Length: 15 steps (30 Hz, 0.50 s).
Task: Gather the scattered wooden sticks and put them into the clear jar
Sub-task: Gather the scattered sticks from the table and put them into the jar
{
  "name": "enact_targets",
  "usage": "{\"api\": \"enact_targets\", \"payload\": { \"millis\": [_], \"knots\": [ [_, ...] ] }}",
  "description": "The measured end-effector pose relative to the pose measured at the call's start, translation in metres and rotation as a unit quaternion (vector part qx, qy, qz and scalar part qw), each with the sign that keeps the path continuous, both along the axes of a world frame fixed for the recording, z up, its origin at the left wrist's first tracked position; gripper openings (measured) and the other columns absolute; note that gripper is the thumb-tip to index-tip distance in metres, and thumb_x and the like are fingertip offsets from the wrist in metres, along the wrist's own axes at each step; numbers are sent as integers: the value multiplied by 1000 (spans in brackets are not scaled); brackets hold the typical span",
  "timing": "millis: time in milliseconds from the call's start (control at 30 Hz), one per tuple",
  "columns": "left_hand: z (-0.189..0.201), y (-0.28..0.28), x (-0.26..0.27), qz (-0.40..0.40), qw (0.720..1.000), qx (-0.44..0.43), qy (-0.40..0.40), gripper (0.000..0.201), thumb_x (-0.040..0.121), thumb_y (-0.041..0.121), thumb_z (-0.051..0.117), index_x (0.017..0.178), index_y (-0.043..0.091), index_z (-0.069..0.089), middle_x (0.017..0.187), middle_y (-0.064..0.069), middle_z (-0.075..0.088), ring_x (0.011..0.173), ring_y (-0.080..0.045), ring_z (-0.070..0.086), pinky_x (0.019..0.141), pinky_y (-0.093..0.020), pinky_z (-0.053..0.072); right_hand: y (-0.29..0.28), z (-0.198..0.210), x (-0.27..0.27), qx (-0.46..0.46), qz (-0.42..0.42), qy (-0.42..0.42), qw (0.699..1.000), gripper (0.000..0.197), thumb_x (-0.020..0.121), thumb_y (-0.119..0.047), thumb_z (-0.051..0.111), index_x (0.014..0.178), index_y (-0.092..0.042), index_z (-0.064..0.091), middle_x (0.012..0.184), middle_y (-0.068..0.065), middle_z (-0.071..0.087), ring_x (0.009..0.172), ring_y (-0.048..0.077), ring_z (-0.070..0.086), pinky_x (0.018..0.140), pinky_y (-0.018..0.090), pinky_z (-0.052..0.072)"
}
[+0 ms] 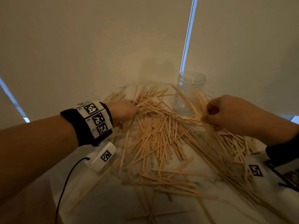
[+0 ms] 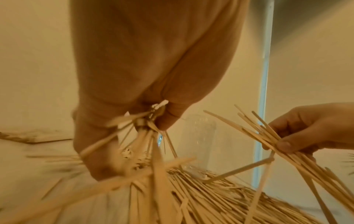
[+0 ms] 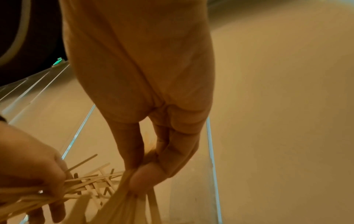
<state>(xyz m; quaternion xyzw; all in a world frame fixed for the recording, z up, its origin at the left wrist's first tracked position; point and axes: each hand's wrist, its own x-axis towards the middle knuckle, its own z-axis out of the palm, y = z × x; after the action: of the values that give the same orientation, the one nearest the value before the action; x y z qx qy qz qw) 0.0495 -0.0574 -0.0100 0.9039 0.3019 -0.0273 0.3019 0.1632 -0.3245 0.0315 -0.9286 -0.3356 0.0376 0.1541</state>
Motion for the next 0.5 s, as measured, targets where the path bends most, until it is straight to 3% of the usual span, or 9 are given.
{"api": "enact_targets", "payload": {
  "millis": [67, 133, 233, 367, 500],
  "knots": [
    [2, 2, -3, 21, 999, -43, -22, 28, 105, 29, 40, 99, 6, 54, 97, -16, 57, 83, -27, 52, 80, -41, 50, 2, 8, 0, 39, 1, 8, 999, 14, 88, -27, 71, 78, -18, 71, 60, 0, 72, 54, 10, 70, 65, 32, 55],
    [1, 3, -3, 37, 992, -101, -59, 24, 106, 18, 43, 103, -2, 55, 98, -19, 61, 79, -27, 56, 81, -40, 54, 4, 15, -2, 86, 2, 19, 996, 12, 89, -28, 71, 81, -19, 71, 62, -2, 73, 53, 6, 69, 64, 30, 52],
    [-1, 8, -2, 95, 954, -247, -143, 25, 106, 18, 39, 113, 2, 56, 97, -15, 73, 71, -20, 70, 68, -35, 59, 10, 19, -4, 148, 3, 30, 989, 10, 89, -30, 72, 84, -21, 71, 67, -3, 74, 55, 4, 70, 64, 30, 52],
    [2, 6, 5, 83, 928, -290, -218, 13, 100, 6, 39, 103, 1, 51, 74, -5, 61, 54, -12, 53, 57, -29, 55, 29, 16, -5, 188, 26, 56, 980, 11, 89, -28, 72, 87, -18, 72, 70, -1, 75, 58, 7, 71, 65, 28, 54],
    [7, -15, 10, 41, 913, -321, -250, 11, 98, 3, 40, 99, 7, 49, 81, -8, 56, 58, -13, 46, 51, -27, 41, 55, 11, -4, 192, 59, 77, 977, 14, 91, -28, 71, 89, -14, 71, 75, 1, 76, 62, 9, 73, 71, 30, 58]
  ]
}}
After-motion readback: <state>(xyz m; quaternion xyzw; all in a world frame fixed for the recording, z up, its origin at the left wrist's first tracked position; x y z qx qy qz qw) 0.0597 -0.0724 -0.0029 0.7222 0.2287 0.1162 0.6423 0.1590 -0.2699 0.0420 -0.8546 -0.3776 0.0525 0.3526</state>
